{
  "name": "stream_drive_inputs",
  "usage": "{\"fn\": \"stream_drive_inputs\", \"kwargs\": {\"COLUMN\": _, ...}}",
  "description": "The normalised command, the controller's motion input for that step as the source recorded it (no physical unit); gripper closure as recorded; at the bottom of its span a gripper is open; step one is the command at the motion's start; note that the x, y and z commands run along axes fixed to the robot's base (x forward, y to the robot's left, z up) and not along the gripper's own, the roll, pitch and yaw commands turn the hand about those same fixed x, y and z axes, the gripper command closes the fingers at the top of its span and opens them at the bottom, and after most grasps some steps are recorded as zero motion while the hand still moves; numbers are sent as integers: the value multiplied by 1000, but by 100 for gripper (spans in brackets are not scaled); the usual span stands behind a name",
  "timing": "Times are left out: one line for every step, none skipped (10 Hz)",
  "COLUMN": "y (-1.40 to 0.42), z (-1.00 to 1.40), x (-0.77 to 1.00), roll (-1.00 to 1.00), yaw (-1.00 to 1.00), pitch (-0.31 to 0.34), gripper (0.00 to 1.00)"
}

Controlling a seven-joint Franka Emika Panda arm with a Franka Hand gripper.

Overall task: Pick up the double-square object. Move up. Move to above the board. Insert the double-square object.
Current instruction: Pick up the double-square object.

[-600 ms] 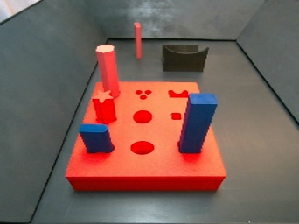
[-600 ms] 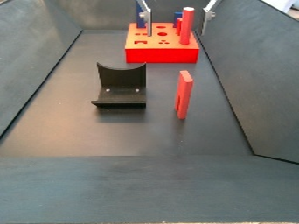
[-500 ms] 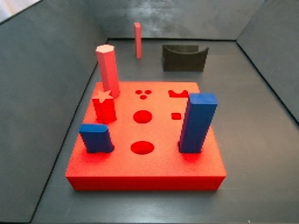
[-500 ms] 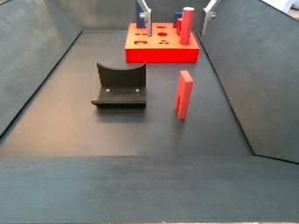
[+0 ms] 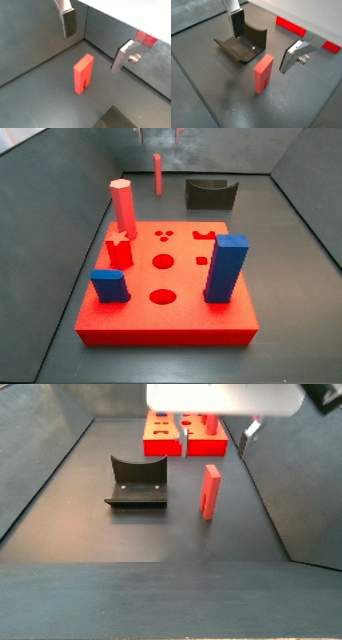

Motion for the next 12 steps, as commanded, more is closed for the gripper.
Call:
{"fn": "stream_drive_inputs", "kwargs": {"y": -100, "z": -871, "x": 71, "roll": 27, "yaw": 0, "pitch": -191, "gripper": 0}}
{"fn": "stream_drive_inputs", "kwargs": {"y": -20, "z": -951, "x": 0, "roll": 79, "yaw": 0, "pitch": -146, "gripper": 0}}
{"fn": "stream_drive_inputs", "kwargs": {"y": 0, "z": -977, "x": 0, "roll": 143, "yaw": 0, "pitch": -91, "gripper": 0}}
{"fn": "stream_drive_inputs", "kwargs": {"y": 17, "z": -954, "x": -31, "roll": 184, "yaw": 0, "pitch": -74, "gripper": 0}}
{"fn": "stream_drive_inputs", "kwargs": {"y": 77, "z": -351, "x": -66, "roll": 56, "yaw": 34, "pitch": -107, "gripper": 0}}
{"fn": "stream_drive_inputs", "kwargs": {"y": 0, "z": 0, "x": 0, "roll": 0, "yaw": 0, "pitch": -16, "gripper": 0}}
{"fn": "stream_drive_inputs", "kwargs": {"y": 0, "z": 0, "x": 0, "roll": 0, "yaw": 0, "pitch": 0, "gripper": 0}}
{"fn": "stream_drive_inputs", "kwargs": {"y": 0, "z": 0, "x": 0, "roll": 0, "yaw": 0, "pitch": 0, "gripper": 100}}
{"fn": "stream_drive_inputs", "kwargs": {"y": 0, "z": 0, "x": 0, "roll": 0, "yaw": 0, "pitch": 0, "gripper": 100}}
{"fn": "stream_drive_inputs", "kwargs": {"y": 0, "z": 0, "x": 0, "roll": 0, "yaw": 0, "pitch": 0, "gripper": 100}}
{"fn": "stream_drive_inputs", "kwargs": {"y": 0, "z": 0, "x": 0, "roll": 0, "yaw": 0, "pitch": 0, "gripper": 100}}
{"fn": "stream_drive_inputs", "kwargs": {"y": 0, "z": 0, "x": 0, "roll": 0, "yaw": 0, "pitch": 0, "gripper": 100}}
